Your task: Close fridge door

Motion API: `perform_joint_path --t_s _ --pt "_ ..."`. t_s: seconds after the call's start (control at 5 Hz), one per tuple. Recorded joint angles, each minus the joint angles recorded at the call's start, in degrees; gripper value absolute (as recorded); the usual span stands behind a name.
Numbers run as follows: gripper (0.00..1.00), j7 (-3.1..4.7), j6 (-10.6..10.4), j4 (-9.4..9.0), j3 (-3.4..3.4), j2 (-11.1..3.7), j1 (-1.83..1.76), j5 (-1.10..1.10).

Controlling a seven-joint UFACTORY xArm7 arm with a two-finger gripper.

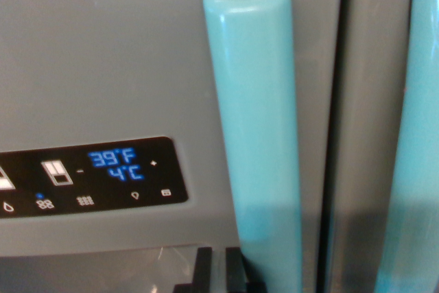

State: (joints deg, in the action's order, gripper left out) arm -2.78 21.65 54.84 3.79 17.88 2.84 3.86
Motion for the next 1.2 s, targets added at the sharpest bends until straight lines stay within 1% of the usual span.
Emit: perform_joint_path --t_s 1.2 --pt "1.00 0.00 0.00 0.00 0.00 0.00 0.00 0.00"
